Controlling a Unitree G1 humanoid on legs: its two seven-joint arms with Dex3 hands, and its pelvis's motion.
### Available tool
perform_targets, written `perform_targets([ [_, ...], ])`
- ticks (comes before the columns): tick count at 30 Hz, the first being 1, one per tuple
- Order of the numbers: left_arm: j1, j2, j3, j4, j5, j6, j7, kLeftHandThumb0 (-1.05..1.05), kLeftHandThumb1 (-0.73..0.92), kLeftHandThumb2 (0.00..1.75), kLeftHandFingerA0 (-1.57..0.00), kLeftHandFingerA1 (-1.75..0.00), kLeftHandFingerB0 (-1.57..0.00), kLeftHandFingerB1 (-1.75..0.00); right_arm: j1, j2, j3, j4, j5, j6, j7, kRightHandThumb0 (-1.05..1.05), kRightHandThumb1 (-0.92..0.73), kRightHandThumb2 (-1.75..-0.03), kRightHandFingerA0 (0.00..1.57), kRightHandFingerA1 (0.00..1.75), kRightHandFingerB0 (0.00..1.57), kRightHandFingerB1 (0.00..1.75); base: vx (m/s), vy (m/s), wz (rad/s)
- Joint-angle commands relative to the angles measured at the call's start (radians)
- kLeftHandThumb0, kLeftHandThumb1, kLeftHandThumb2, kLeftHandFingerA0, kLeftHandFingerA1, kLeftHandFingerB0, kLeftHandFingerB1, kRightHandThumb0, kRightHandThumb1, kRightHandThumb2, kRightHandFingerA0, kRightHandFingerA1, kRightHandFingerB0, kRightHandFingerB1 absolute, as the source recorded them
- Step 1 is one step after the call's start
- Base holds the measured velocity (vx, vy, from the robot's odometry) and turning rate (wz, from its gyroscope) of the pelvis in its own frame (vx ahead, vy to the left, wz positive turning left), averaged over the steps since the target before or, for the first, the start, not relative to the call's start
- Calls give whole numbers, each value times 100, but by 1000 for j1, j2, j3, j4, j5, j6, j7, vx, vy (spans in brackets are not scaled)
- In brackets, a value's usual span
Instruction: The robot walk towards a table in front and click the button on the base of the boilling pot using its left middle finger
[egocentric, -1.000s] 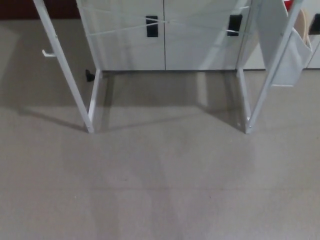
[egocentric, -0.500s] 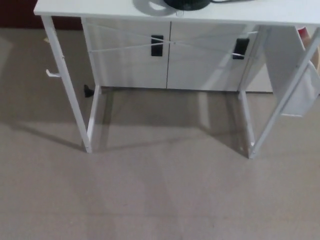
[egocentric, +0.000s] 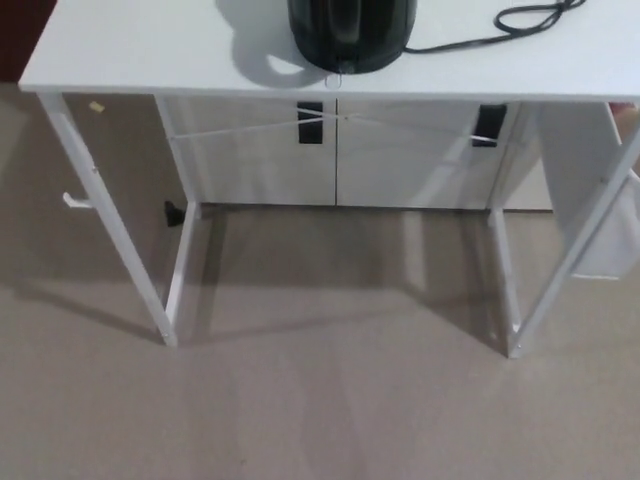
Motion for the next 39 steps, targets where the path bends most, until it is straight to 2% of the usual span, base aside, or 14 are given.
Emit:
perform_targets([
  [1, -2, 18, 6, 10, 1, -12, 0, -21, 52, 56, -71, -46, -52, -37, 1, -8, 10, 3, -16, 2, -20, -19, -60, -57, 71, 58, 44, 42, 191, 109, -12],
  [13, -9, 18, 7, 20, -3, -10, -14, -19, 53, 56, -69, -46, -52, -37, 2, -6, 18, -9, -13, 12, -8, -20, -60, -57, 71, 57, 45, 43, 204, 113, -7],
  [25, -10, 12, 23, 5, -13, 23, -31, -20, 52, 55, -69, -46, -55, -38, 11, -9, 29, -18, -21, 17, -15, -18, -62, -58, 70, 56, 46, 43, 197, -124, 5],
  [26, -10, 14, 21, 6, -10, 17, -28, -29, 45, 62, -61, -50, -47, -41, 6, -6, 28, -15, -18, 25, -15, -17, -61, -57, 71, 57, 47, 43, 174, -49, -6],
  [28, -10, 18, 17, 7, 0, 8, -20, -30, 44, 62, -55, -48, -44, -40, -1, 0, 24, -10, -12, 35, -13, -17, -61, -57, 71, 57, 47, 43, 178, -31, -13],
  [31, -9, 17, 19, 5, -1, 9, -18, -30, 44, 62, -55, -48, -44, -40, -1, -1, 24, -10, -13, 35, -16, -17, -61, -57, 71, 57, 47, 43, 159, -1, -14],
  [32, -9, 13, 26, 8, -10, 15, -22, -29, 43, 60, -49, -46, -38, -38, -2, 1, 22, -9, -12, 39, -20, -16, -61, -57, 70, 56, 47, 43, 164, 20, -7],
  [34, -13, 7, 36, 16, -22, 16, -28, -22, 47, 54, -52, -42, -38, -33, -5, 5, 13, -6, -3, 39, -22, -16, -61, -57, 68, 57, 46, 43, 251, 211, 5],
  [39, -14, 6, 43, 19, -17, 14, -30, -22, 47, 54, -52, -42, -38, -33, -6, 6, 8, -4, -6, 38, -20, -16, -61, -57, 68, 57, 46, 43, 223, 99, 0],
])
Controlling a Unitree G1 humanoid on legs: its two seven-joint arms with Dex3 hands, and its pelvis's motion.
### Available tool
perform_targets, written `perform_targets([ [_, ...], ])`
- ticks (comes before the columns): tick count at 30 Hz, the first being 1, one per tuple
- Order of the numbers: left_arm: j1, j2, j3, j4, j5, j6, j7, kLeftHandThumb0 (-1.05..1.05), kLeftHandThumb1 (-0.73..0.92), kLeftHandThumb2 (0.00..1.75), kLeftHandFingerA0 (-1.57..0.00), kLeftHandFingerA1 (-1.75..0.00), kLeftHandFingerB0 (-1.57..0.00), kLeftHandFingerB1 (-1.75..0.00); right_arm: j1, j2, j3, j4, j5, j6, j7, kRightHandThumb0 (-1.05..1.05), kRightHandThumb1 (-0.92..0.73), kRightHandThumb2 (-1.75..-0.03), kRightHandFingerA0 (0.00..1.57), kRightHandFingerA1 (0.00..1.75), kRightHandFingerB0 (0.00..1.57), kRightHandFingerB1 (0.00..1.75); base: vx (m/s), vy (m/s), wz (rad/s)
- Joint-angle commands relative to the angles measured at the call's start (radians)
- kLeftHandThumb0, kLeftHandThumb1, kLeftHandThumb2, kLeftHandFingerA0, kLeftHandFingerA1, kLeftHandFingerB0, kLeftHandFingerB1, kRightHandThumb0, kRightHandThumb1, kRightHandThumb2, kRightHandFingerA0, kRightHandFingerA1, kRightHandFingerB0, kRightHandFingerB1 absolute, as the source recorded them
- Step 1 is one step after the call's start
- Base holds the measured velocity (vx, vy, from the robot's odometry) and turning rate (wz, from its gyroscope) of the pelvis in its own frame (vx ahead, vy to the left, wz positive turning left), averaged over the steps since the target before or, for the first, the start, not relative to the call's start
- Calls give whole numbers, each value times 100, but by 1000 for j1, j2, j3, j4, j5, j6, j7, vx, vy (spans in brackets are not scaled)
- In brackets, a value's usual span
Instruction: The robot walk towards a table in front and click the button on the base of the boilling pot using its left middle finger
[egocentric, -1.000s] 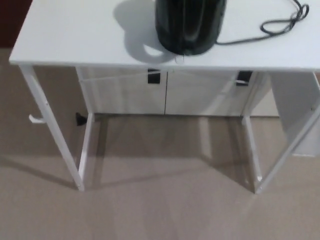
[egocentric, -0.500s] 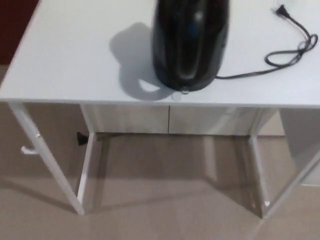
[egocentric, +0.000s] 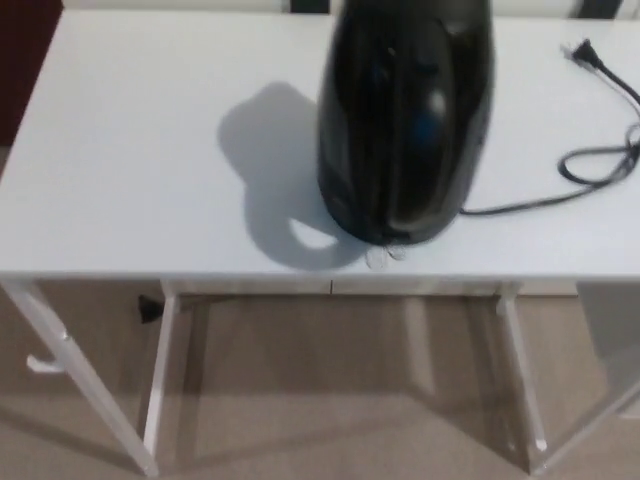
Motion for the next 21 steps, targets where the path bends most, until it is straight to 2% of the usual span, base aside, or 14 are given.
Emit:
perform_targets([
  [1, -7, 0, 17, 7, -22, 32, -4, -23, 47, 54, -50, -42, -37, -33, -15, -8, -11, 13, 7, -4, -11, -16, -61, -57, 67, 56, 44, 43, 173, 106, -1],
  [8, 21, 6, 6, -1, 2, 13, 14, -26, 47, 54, -52, -41, -38, -33, 4, -8, -8, 25, -2, -21, -18, -18, -61, -57, 68, 57, 45, 43, 136, 26, 6],
  [17, 8, 11, 5, 12, 0, 7, 5, -25, 48, 54, -51, -42, -39, -33, -7, -4, -10, 24, 1, -3, -14, -19, -61, -57, 68, 56, 45, 42, 57, -140, 1],
  [18, 10, 14, -2, 10, 10, -7, 13, -35, 42, 63, -50, -47, -36, -39, -7, -5, -11, 19, 4, 3, -5, -18, -62, -57, 66, 55, 44, 42, 39, -42, -8],
  [21, 5, 8, 8, 11, -5, 13, 5, -33, 42, 62, -50, -47, -38, -39, -5, -8, -6, 15, -2, -8, -7, -17, -62, -57, 66, 56, 44, 42, 23, -39, -13],
])
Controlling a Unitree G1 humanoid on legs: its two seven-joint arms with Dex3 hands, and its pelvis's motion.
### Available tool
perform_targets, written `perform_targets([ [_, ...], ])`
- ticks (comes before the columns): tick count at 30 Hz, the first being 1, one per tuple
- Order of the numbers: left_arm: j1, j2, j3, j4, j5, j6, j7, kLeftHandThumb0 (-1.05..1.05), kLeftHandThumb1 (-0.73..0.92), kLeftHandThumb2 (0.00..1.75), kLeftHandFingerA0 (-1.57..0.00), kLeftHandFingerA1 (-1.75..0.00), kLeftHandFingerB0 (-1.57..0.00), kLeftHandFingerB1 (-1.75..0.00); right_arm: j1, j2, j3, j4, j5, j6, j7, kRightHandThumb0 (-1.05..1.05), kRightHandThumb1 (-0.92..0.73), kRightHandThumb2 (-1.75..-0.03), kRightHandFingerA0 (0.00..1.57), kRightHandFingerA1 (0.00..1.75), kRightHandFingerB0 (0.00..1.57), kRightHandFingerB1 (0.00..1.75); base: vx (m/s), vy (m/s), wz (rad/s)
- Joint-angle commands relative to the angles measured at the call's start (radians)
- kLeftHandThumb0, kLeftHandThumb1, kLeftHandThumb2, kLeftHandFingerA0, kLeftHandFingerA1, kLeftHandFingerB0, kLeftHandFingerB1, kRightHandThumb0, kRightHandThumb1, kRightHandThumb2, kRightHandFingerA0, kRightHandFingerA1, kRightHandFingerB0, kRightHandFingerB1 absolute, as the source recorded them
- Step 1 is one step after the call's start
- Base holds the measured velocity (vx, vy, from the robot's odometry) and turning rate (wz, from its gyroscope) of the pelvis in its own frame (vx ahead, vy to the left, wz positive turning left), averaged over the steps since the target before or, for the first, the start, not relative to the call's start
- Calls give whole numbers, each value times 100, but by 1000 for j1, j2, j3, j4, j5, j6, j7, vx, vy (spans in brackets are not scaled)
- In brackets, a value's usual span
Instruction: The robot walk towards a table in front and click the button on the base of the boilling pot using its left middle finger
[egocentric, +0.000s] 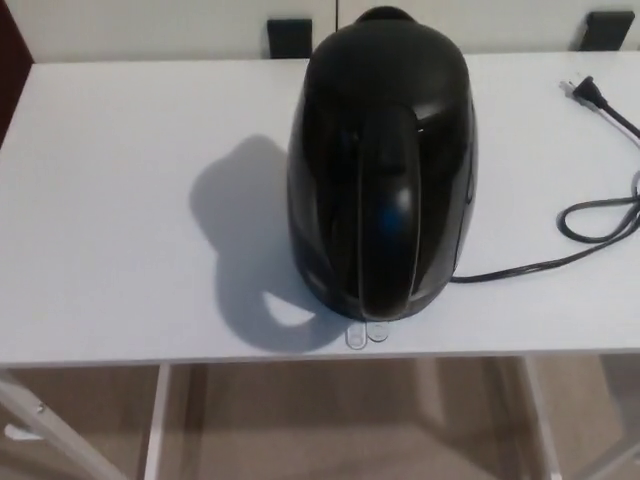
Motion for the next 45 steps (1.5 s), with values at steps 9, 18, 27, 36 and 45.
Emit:
perform_targets([
  [9, 10, 13, 5, -20, -9, 31, -10, -32, 44, 62, -50, -46, -39, -39, 5, -10, -2, -4, 4, 7, 8, -17, -61, -57, 68, 57, 45, 42, -19, 129, -1],
  [18, -10, 18, -26, -36, 33, 18, 36, -37, 41, 64, -54, -49, -38, -40, -23, -12, 0, -7, 3, 13, 6, -16, -61, -57, 69, 58, 45, 43, 27, -33, 7],
  [27, 5, 11, -17, -43, 9, 24, 26, -34, 43, 62, -54, -47, -40, -40, -15, -18, 16, -18, -14, 23, -5, -17, -62, -58, 69, 56, 46, 43, 4, -20, 0],
  [36, 135, 6, -161, -271, 174, -111, 166, -43, 44, 69, -54, -48, -35, -42, -21, -31, 28, -31, -18, 23, -1, -17, -63, -58, 69, 56, 46, 43, 0, 0, 0],
  [45, 244, 68, -426, -625, 564, -151, 375, -39, 65, 60, -38, -33, -18, -29, -42, -45, 33, -52, -17, 35, 17, -18, -61, -57, 69, 56, 46, 43, 0, 0, 0],
])
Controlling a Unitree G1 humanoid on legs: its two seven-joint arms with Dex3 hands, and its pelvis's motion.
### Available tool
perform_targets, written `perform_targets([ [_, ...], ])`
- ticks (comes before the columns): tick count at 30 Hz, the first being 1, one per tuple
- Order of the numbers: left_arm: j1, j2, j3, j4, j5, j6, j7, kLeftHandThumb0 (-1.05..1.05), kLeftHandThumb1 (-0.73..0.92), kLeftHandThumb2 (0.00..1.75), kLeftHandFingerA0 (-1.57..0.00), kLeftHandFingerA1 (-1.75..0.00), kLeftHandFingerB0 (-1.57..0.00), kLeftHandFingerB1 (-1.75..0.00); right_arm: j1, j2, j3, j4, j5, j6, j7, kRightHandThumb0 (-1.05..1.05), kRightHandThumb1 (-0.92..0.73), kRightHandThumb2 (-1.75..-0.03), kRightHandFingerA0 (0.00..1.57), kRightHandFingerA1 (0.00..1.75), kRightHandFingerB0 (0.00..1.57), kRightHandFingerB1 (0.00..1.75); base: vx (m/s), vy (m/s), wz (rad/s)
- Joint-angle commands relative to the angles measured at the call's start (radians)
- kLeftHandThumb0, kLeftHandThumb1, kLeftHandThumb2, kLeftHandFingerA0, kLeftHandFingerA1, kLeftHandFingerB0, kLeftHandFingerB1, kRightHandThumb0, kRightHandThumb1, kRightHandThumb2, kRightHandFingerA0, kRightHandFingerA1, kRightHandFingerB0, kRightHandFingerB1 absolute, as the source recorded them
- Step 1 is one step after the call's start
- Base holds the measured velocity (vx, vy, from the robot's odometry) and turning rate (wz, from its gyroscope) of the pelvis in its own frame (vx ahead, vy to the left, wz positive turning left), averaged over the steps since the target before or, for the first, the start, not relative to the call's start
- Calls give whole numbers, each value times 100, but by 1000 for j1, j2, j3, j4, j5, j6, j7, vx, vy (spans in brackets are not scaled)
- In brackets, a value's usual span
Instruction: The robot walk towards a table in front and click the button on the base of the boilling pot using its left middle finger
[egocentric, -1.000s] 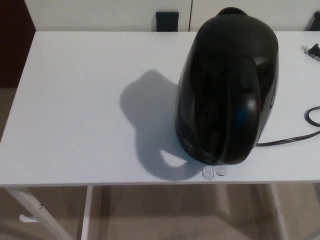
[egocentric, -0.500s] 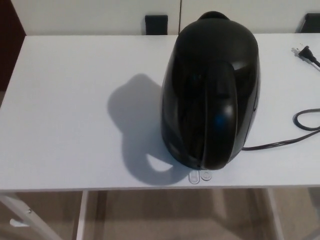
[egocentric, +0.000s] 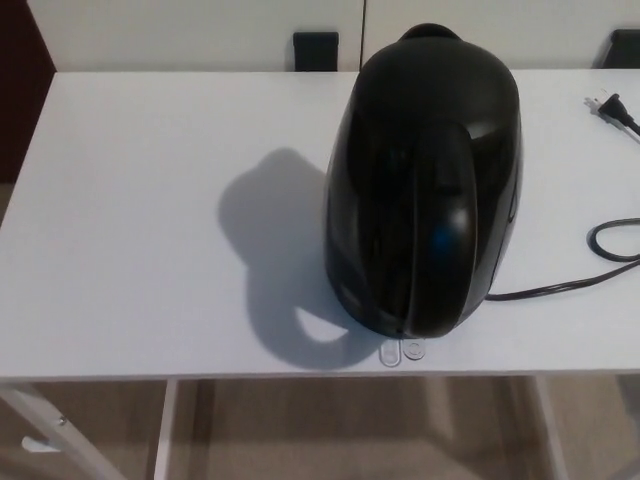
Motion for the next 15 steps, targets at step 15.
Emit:
perform_targets([
  [15, -73, 145, -492, -764, 862, -162, 146, -40, 60, 61, -13, -28, -7, -19, -52, -19, 7, -39, 0, 50, 19, -17, -62, -58, 67, 53, 46, 42, 0, 0, 0],
])
